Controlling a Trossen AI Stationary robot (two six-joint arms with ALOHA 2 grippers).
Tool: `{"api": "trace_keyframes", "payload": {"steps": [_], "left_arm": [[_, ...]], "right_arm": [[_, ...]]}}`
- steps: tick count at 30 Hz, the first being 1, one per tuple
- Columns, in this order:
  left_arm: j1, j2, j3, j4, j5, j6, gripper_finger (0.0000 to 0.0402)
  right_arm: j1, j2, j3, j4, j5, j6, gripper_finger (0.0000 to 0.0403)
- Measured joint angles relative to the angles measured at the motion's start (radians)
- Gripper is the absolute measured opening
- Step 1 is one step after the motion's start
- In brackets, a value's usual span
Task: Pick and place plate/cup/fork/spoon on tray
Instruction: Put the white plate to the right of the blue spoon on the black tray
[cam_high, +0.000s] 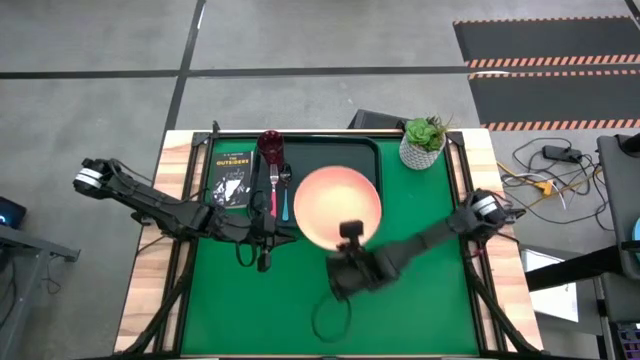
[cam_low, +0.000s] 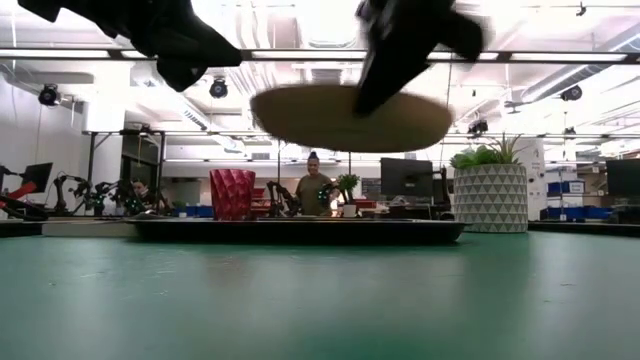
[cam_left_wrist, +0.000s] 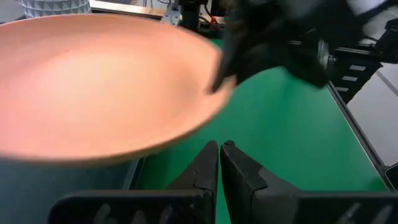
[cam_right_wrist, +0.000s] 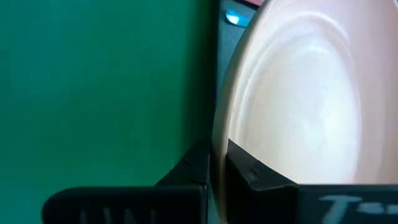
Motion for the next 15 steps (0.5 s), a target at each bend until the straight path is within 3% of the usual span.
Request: {"api": "trace_keyframes", "payload": {"steps": [8,15], "left_arm": [[0.0,-0.014,0.0,0.0,0.0,0.002,0.0],[0.0,-0.038,0.0,-0.025,0.0,0.002,0.0]], "right_arm": [[-0.262,0.001,-0.104,0.237,-0.2,-0.21,0.0008],[-0.415,0.001,-0.139,0.326,-0.316,-0.27,0.0008]]}}
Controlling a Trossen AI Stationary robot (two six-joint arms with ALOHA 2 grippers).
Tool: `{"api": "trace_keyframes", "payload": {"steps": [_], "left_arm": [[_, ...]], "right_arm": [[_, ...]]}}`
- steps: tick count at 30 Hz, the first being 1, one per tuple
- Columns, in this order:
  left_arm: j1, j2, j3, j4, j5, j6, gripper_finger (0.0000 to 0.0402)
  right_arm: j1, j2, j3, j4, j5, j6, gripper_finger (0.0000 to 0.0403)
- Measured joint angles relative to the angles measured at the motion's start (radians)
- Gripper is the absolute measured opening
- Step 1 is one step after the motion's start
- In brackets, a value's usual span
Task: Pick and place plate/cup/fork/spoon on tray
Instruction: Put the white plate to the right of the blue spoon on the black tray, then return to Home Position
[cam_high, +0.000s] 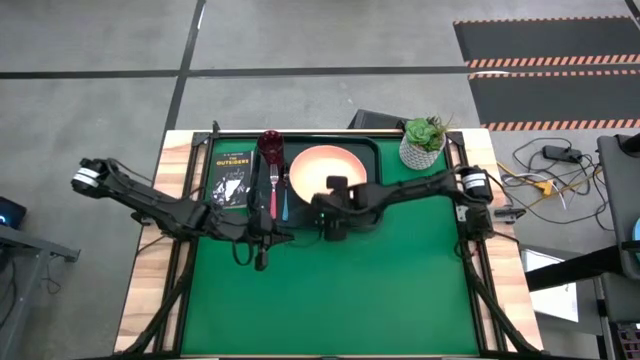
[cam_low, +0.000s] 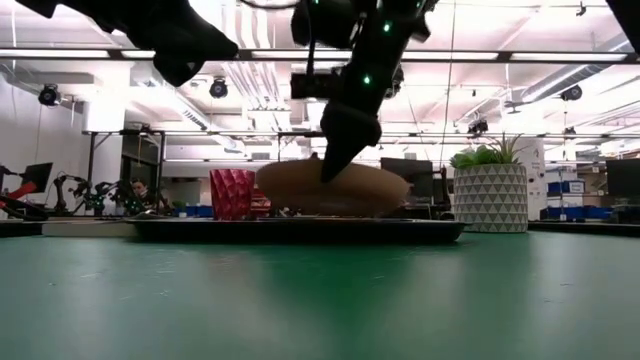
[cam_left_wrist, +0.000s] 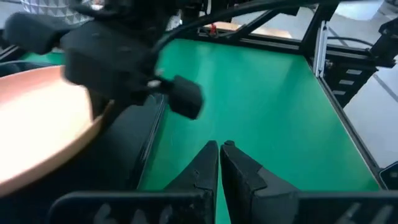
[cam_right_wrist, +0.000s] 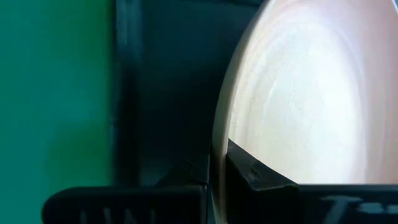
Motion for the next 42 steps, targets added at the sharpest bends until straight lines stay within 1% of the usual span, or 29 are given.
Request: {"api": "trace_keyframes", "payload": {"steps": [3,6,16,20,28,32,37,42], "left_arm": [[0.0,-0.015,0.0,-0.001,0.0,0.004,0.0],[0.0,-0.03,0.0,0.001,0.0,0.016,0.0],[0.0,-0.035,0.0,0.002,0.0,0.018,0.0],[0.0,-0.035,0.0,0.008,0.0,0.018,0.0],[0.0,-0.035,0.0,0.008,0.0,0.018,0.0],[0.0,-0.035,0.0,0.008,0.0,0.018,0.0],[0.0,-0.036,0.0,-0.006,0.0,0.026,0.0],[-0.001,-0.044,0.0,-0.051,0.0,0.034,0.0]], "right_arm": [[-0.039,0.0,-0.016,0.012,-0.019,-0.004,0.0008],[-0.06,0.0,-0.044,0.051,-0.077,-0.005,0.0008],[-0.065,0.0,-0.108,0.118,-0.078,0.001,0.0009],[-0.069,0.0,-0.126,0.149,-0.082,0.013,0.0027],[-0.07,0.0,-0.132,0.198,-0.083,0.022,0.0092],[-0.068,-0.012,-0.124,0.184,-0.083,0.032,0.0114],[-0.048,-0.055,-0.127,0.15,-0.082,0.083,0.0119],[0.02,-0.095,-0.158,0.146,-0.082,0.099,0.0107]]}}
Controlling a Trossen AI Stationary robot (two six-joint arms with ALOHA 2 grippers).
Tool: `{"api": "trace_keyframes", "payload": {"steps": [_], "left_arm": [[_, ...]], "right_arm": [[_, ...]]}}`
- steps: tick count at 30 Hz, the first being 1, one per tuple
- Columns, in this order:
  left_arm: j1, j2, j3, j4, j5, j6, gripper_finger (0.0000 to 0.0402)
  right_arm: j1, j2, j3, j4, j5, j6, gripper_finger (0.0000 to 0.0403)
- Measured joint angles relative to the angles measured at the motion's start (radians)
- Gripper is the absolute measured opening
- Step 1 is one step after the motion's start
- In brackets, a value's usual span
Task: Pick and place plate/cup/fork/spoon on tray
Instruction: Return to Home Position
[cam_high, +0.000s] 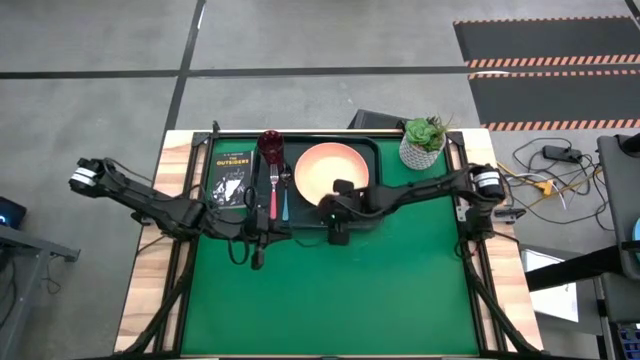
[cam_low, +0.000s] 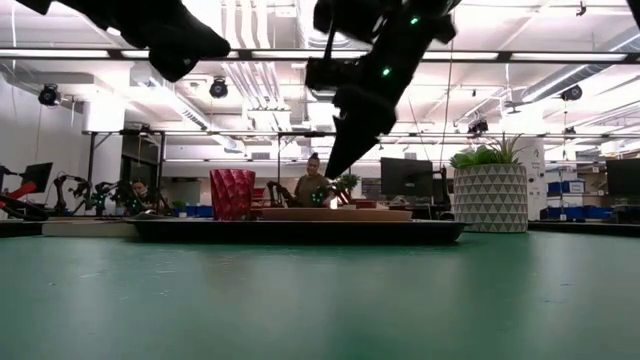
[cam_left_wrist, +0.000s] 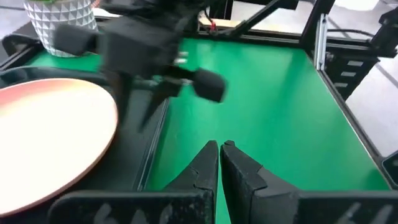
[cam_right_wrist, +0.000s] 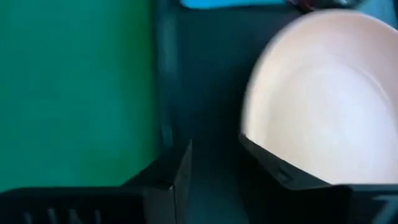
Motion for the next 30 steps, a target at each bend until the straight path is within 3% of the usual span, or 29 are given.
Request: {"api": "trace_keyframes", "payload": {"steps": [10,21,30], "left_arm": [[-0.001,-0.102,-0.057,0.013,0.0,0.069,0.0],[-0.001,-0.41,-0.276,0.022,0.0,0.079,0.0],[-0.001,-0.679,-0.439,0.034,0.0,0.087,0.0]], "right_arm": [[0.123,-0.127,-0.223,0.266,0.0,-0.051,0.0084],[0.133,-0.397,-0.563,0.6,0.0,-0.088,0.008],[0.136,-0.671,-0.775,0.692,0.001,-0.077,0.0068]]}}
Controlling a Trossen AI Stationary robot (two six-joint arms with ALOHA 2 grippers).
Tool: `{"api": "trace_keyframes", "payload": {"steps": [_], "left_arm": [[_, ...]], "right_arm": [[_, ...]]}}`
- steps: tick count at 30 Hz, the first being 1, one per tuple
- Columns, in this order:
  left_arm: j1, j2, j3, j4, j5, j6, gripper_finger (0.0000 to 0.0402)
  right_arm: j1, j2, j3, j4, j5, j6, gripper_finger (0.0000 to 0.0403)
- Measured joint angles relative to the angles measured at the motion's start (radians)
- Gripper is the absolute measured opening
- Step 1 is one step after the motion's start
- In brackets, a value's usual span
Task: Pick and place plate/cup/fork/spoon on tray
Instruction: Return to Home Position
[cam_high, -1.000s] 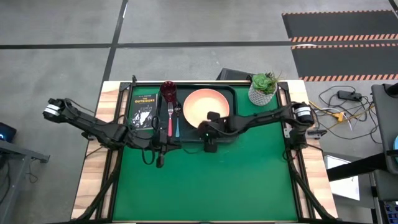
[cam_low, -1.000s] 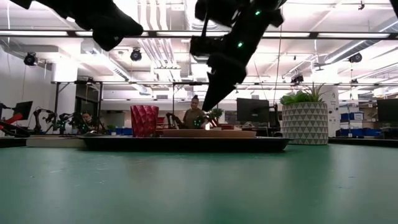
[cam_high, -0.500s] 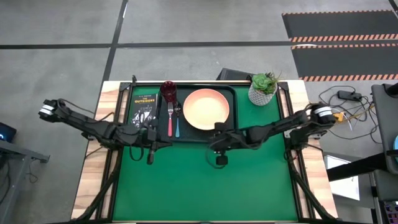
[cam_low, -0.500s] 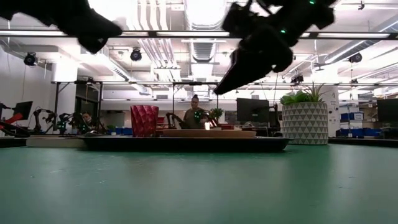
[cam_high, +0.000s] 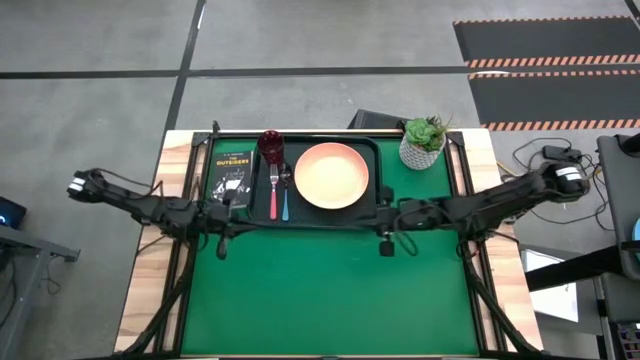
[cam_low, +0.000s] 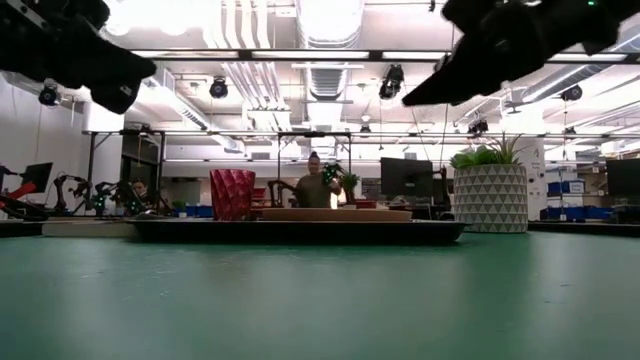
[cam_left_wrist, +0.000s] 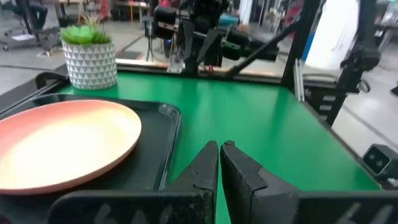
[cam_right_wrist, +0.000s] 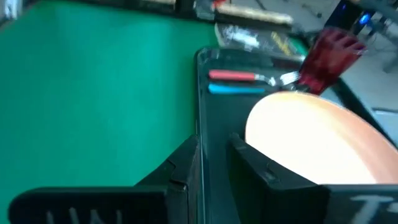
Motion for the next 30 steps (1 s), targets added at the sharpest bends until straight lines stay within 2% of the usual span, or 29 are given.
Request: {"api": "trace_keyframes", "payload": {"steps": [9,15,22,30], "left_arm": [[0.0,-0.209,-0.101,-0.013,0.0,0.009,0.0],[0.0,-0.291,-0.152,-0.011,0.003,0.027,0.0],[0.0,-0.333,-0.178,0.006,0.005,0.028,0.0],[0.0,-0.321,-0.181,0.005,0.006,0.031,0.0]], "right_arm": [[0.0,-0.246,-0.185,0.092,0.003,-0.001,0.0067],[0.0,-0.382,-0.297,0.157,0.003,-0.013,0.0063],[0.0,-0.527,-0.408,0.193,0.011,-0.012,0.0063],[0.0,-0.682,-0.49,0.191,0.012,-0.035,0.0063]]}}
